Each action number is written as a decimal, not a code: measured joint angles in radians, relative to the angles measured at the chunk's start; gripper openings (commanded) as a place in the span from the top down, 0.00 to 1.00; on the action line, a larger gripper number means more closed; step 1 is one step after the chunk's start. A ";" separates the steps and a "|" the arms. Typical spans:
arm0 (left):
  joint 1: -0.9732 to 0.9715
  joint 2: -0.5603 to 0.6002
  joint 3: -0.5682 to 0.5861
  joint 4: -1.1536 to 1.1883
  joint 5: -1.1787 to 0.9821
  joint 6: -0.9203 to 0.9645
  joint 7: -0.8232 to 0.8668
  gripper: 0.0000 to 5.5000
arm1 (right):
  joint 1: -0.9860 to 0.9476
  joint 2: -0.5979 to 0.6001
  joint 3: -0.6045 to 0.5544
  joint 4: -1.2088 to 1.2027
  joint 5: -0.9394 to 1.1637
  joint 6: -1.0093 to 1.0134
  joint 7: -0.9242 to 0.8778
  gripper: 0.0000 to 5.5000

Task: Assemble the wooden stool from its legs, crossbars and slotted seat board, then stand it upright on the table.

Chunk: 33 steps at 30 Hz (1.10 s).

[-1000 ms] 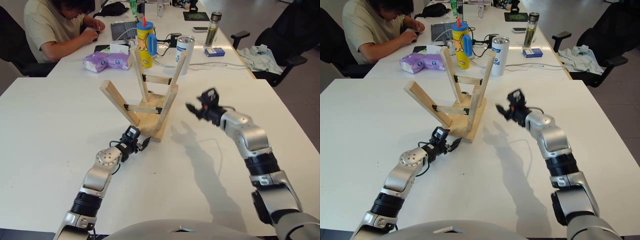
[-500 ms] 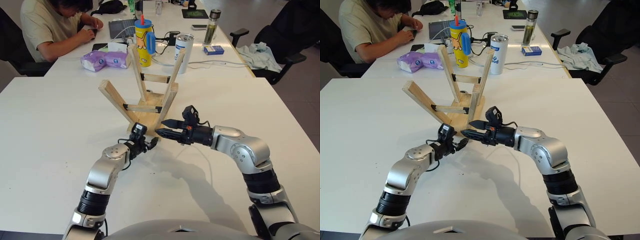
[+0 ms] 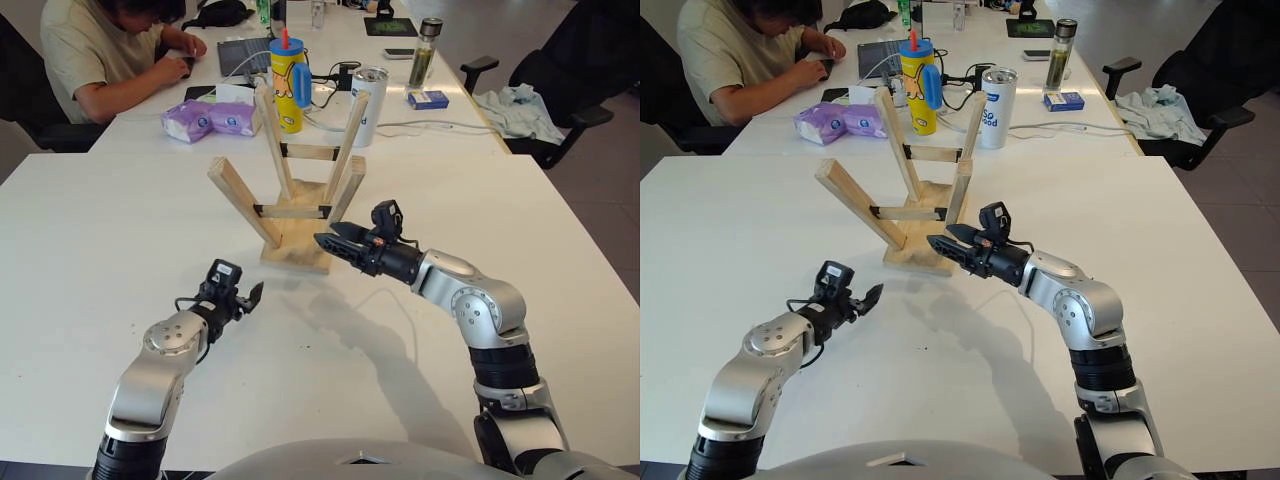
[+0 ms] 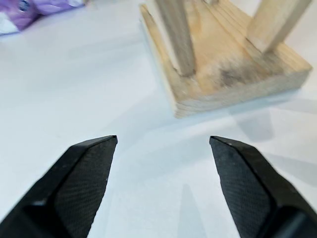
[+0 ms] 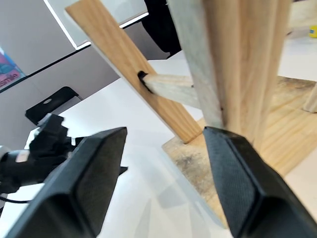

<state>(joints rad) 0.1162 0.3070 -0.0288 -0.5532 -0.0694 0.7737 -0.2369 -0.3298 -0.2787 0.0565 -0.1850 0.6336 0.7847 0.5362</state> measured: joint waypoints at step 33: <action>-0.354 -0.116 0.024 0.224 0.154 -0.172 0.215 0.36 | -0.030 0.156 0.151 -0.042 -0.459 -0.087 -0.413 0.48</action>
<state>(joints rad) -0.2373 0.1911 -0.0052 -0.3295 0.0847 0.6014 -0.0221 -0.3602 -0.1223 0.2071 -0.2268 0.1746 0.6972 0.1237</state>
